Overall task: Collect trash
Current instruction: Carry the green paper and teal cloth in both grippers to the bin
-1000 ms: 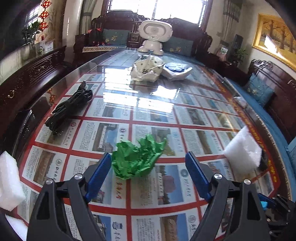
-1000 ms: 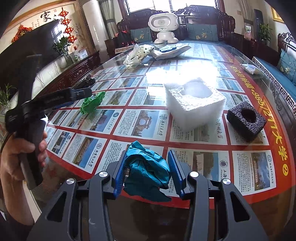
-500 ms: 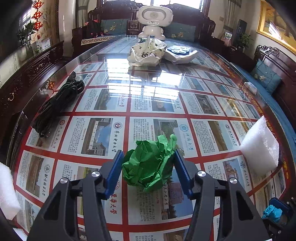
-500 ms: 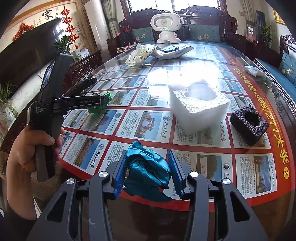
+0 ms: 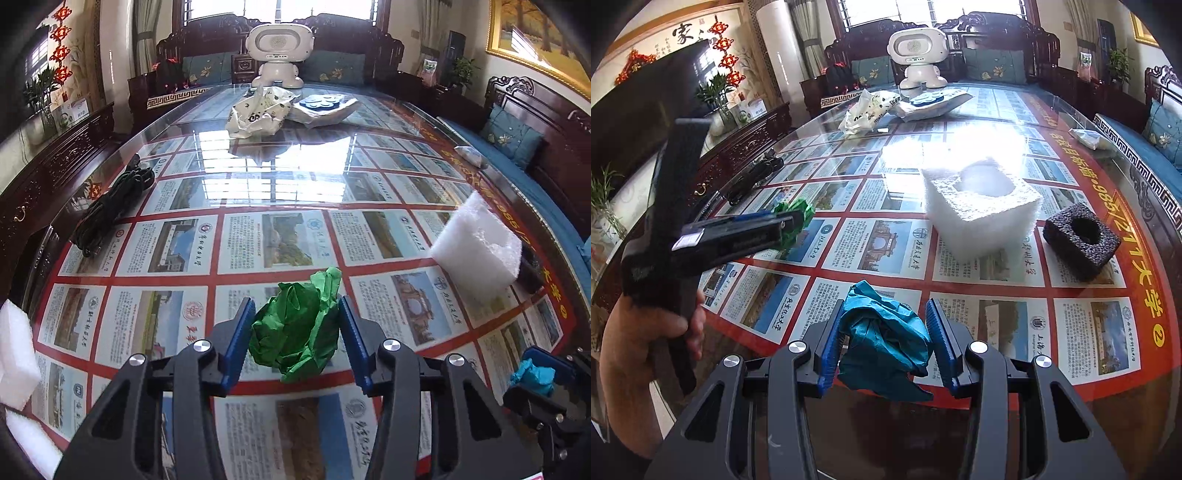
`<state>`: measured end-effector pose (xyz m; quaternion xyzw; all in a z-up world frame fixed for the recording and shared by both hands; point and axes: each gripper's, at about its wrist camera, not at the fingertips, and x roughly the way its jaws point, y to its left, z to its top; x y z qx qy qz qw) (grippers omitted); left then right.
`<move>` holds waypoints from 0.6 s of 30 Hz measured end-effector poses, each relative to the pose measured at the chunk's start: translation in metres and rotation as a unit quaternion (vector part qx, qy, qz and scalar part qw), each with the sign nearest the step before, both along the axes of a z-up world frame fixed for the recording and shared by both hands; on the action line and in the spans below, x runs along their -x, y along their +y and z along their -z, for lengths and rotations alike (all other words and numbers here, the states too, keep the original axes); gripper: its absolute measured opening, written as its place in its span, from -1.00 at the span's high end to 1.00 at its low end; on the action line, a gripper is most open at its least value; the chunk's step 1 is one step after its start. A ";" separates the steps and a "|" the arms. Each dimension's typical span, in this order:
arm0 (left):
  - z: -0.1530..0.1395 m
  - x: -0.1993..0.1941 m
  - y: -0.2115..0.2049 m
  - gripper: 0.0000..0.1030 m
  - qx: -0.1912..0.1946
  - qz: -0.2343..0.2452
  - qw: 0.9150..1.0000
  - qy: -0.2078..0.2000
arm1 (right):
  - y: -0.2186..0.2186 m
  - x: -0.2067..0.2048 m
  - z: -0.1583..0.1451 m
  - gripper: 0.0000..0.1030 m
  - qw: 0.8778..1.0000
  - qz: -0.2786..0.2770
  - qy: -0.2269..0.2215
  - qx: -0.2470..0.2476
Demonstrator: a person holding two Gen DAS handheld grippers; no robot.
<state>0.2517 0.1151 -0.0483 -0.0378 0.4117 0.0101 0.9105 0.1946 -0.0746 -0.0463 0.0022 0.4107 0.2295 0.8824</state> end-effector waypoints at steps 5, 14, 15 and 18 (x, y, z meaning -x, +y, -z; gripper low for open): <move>-0.010 0.037 -0.027 0.08 0.009 0.029 0.999 -0.011 | -0.011 0.019 -0.007 0.16 1.000 0.006 -0.006 -0.001; -0.032 0.122 -0.074 0.08 0.046 0.090 0.994 -0.029 | -0.051 0.078 -0.016 0.16 1.000 0.024 -0.016 -0.005; -0.033 0.133 -0.081 0.08 0.049 0.099 0.993 -0.030 | -0.057 0.088 -0.016 0.16 1.000 0.025 -0.016 -0.007; -0.036 0.160 -0.099 0.08 0.054 0.119 0.991 -0.034 | -0.073 0.117 -0.018 0.16 0.999 0.030 -0.020 -0.009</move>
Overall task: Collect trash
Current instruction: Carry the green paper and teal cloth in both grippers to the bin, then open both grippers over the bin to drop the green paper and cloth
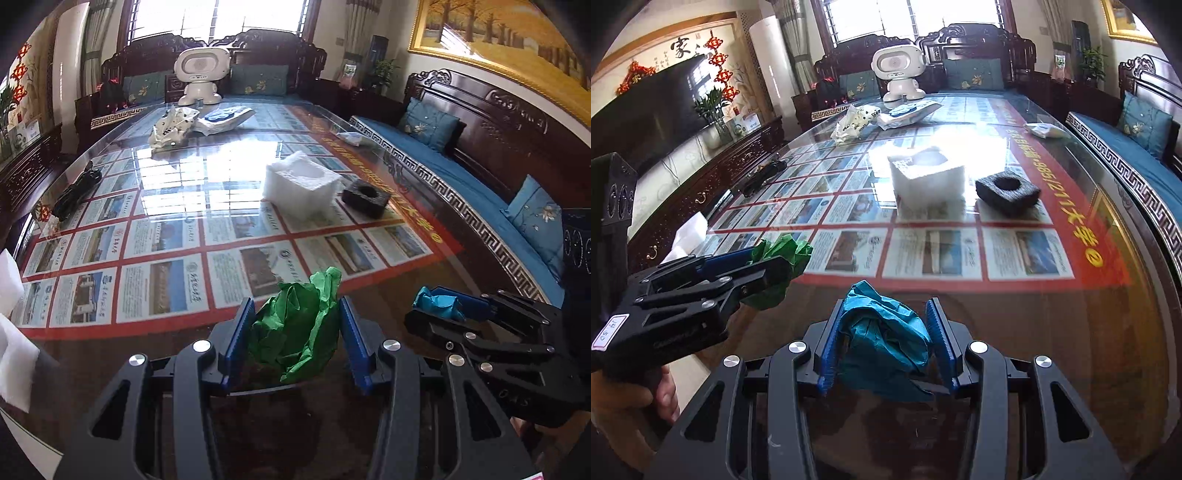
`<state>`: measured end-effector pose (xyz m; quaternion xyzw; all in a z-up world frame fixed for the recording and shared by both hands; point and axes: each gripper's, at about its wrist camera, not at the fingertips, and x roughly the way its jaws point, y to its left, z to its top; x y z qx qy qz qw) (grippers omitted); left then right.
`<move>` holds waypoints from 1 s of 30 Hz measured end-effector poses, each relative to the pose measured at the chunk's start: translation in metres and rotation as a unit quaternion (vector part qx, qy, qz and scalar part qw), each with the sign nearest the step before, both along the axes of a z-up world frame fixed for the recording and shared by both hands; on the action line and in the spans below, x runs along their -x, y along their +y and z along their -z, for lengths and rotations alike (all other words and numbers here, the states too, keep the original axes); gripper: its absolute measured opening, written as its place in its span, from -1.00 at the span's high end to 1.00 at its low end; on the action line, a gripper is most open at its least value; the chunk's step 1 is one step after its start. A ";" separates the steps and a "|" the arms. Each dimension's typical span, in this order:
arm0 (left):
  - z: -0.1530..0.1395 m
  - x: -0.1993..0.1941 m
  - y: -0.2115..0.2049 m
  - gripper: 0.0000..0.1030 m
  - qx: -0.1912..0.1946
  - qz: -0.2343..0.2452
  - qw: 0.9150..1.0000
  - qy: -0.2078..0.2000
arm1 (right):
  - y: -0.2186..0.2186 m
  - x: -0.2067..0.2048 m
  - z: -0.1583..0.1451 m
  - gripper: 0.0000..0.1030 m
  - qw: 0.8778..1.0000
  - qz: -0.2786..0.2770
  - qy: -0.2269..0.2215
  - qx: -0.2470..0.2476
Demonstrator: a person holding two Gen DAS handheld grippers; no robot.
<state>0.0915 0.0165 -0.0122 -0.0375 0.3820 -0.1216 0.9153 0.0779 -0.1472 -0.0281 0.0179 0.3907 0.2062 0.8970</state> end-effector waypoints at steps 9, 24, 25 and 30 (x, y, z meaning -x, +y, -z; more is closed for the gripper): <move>0.010 0.072 -0.054 0.08 -0.004 0.061 0.998 0.008 | -0.039 0.086 0.005 0.16 1.000 0.016 -0.006 0.008; 0.055 0.166 -0.096 0.08 -0.029 0.127 0.990 0.044 | -0.063 0.191 0.052 0.13 0.999 0.035 0.032 0.026; 0.056 0.170 -0.097 0.08 -0.031 0.129 0.990 0.043 | -0.063 0.194 0.053 0.11 0.998 0.036 0.031 0.029; 0.062 0.182 -0.102 0.08 -0.033 0.138 0.989 0.046 | -0.066 0.208 0.060 -0.06 0.998 0.040 0.035 0.038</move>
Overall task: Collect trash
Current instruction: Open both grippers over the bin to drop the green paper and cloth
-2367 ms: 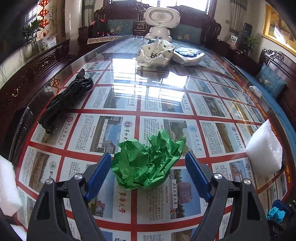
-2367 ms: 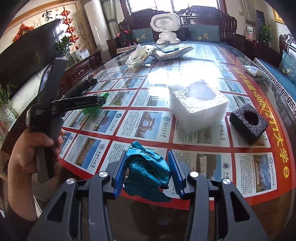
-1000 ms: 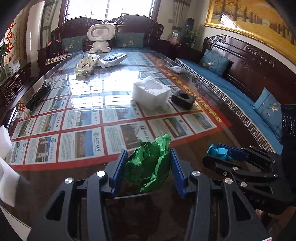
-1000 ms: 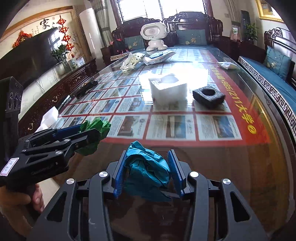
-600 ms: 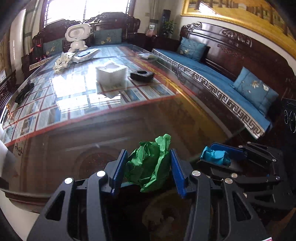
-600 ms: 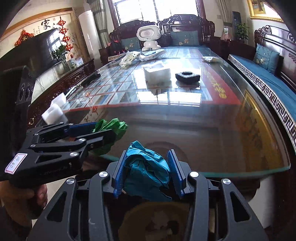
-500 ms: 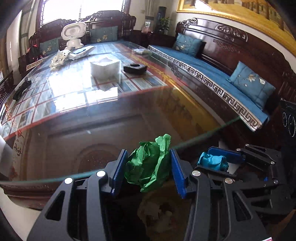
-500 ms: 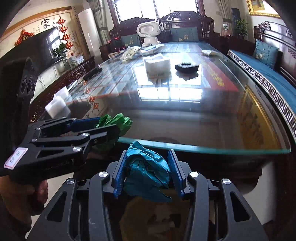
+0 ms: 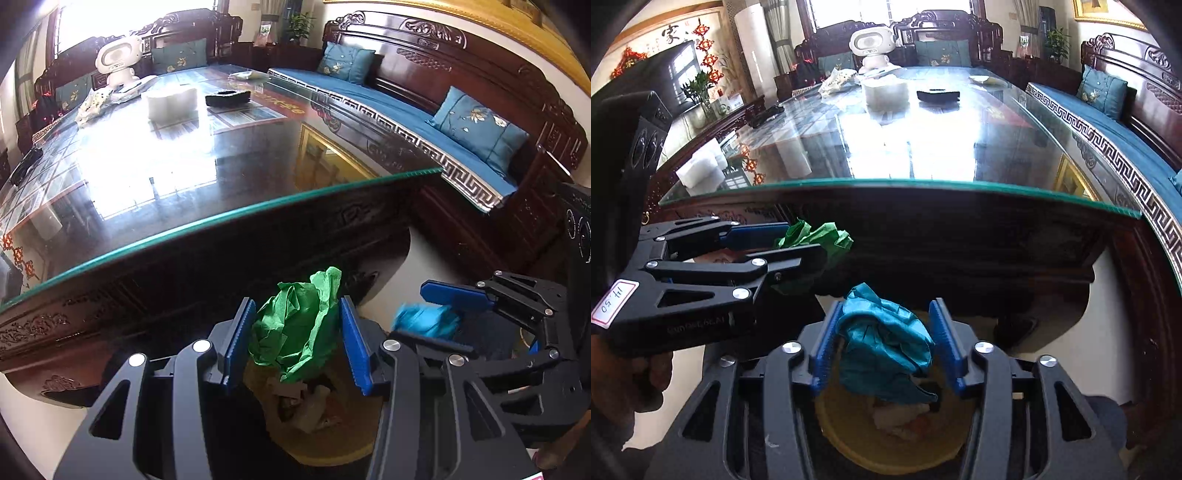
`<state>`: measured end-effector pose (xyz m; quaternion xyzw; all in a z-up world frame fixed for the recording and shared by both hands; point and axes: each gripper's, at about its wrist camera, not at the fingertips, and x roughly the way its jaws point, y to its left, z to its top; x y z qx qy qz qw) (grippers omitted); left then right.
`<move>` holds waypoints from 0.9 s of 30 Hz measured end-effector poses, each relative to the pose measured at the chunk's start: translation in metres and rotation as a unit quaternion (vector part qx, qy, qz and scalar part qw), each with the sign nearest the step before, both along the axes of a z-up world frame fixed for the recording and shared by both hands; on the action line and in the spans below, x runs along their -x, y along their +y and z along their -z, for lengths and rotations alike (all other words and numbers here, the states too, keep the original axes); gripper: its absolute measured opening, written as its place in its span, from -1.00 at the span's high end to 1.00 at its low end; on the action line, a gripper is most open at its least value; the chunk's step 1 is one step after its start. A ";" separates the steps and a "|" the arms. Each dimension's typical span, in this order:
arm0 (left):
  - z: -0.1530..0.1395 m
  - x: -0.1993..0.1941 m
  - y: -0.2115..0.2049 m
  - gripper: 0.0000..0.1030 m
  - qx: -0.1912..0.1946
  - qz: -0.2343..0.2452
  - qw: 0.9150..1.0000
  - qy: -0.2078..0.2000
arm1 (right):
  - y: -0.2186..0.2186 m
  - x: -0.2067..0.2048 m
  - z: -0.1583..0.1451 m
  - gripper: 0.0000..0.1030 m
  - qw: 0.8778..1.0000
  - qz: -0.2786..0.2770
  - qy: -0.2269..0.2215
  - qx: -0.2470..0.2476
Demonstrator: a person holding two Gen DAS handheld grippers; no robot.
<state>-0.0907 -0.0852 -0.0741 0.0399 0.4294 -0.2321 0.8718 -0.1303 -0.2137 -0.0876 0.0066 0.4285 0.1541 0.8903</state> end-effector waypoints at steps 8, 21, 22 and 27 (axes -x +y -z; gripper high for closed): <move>0.011 0.012 -0.006 0.08 0.000 0.019 1.000 0.018 | -0.012 0.011 -0.004 -0.19 1.000 0.016 -0.007 0.005; 0.047 0.036 -0.045 -0.17 -0.031 0.118 0.990 0.072 | -0.054 0.014 -0.007 -0.32 0.997 0.078 -0.015 -0.008; 0.048 0.038 -0.047 -0.18 -0.031 0.124 0.989 0.074 | -0.054 0.014 -0.008 -0.32 0.997 0.077 -0.015 -0.008; 0.053 0.042 -0.053 -0.42 -0.034 0.147 0.985 0.088 | -0.051 0.010 -0.010 -0.32 0.997 0.070 -0.019 -0.007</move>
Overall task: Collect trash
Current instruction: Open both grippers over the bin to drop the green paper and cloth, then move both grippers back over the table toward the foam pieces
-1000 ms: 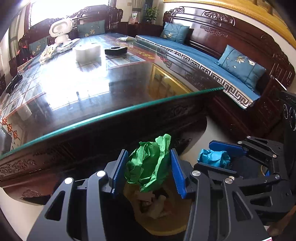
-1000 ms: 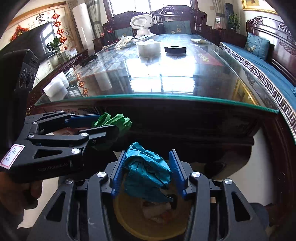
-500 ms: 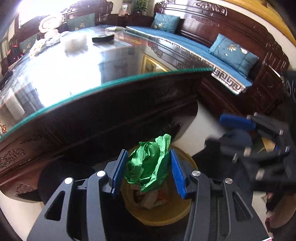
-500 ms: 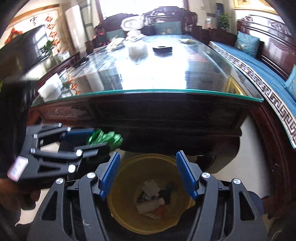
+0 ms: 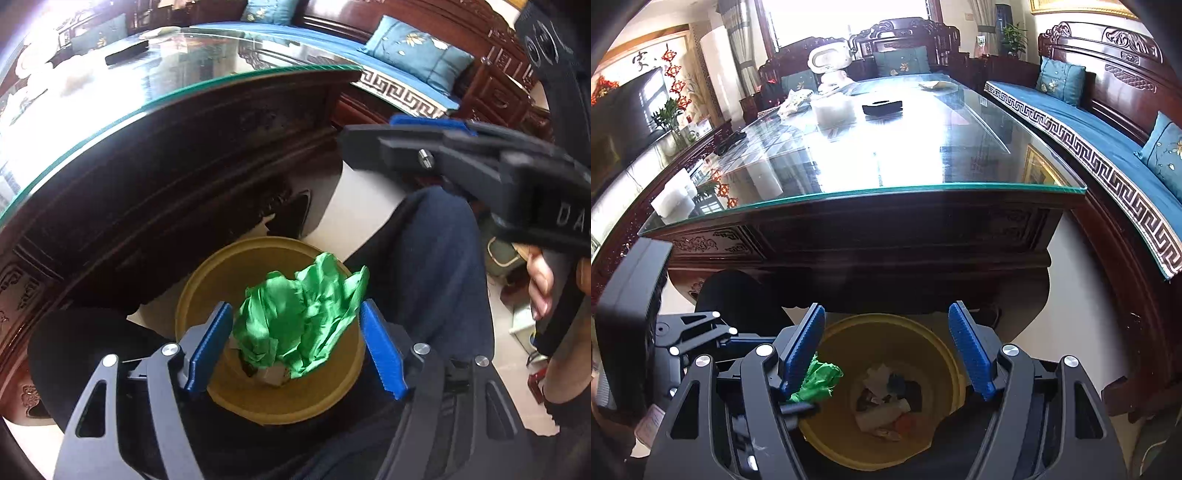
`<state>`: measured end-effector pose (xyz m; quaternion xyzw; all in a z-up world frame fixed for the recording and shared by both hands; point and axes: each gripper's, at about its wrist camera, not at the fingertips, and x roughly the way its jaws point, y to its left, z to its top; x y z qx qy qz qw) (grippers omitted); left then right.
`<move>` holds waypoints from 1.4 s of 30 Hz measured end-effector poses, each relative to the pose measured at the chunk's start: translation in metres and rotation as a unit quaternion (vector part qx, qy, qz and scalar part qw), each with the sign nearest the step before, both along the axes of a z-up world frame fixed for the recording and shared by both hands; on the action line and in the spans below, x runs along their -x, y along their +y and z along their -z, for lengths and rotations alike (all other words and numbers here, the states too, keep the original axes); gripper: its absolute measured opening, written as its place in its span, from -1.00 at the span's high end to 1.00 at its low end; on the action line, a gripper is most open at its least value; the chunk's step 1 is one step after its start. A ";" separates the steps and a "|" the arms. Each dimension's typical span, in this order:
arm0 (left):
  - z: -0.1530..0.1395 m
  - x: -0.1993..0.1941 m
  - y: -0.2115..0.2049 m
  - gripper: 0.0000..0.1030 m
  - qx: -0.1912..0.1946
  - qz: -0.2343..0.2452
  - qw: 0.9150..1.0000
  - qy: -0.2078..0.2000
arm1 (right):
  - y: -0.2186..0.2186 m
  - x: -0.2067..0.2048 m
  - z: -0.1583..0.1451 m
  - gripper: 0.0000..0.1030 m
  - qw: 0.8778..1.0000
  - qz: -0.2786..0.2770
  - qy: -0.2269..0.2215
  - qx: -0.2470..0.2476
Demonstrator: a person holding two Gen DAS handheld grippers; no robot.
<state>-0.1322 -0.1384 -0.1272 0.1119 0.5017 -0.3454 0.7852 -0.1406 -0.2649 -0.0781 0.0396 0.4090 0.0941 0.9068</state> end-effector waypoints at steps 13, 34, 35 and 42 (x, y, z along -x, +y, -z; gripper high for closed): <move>-0.015 -0.016 0.014 -0.55 0.017 -0.036 0.999 -0.018 | 0.001 -0.010 -0.007 -0.55 1.000 0.000 -0.014 -0.024; -0.098 -0.173 0.092 -0.92 0.050 -0.259 0.953 -0.147 | 0.036 -0.143 -0.065 -0.83 0.997 -0.003 -0.075 -0.031; -0.102 -0.186 0.097 -0.92 0.054 -0.270 0.950 -0.150 | 0.037 -0.153 -0.067 -0.83 0.996 -0.009 -0.075 -0.040; -0.108 -0.270 0.107 -0.92 0.052 -0.314 0.936 -0.152 | 0.055 -0.229 -0.083 -0.66 0.994 -0.044 -0.096 -0.039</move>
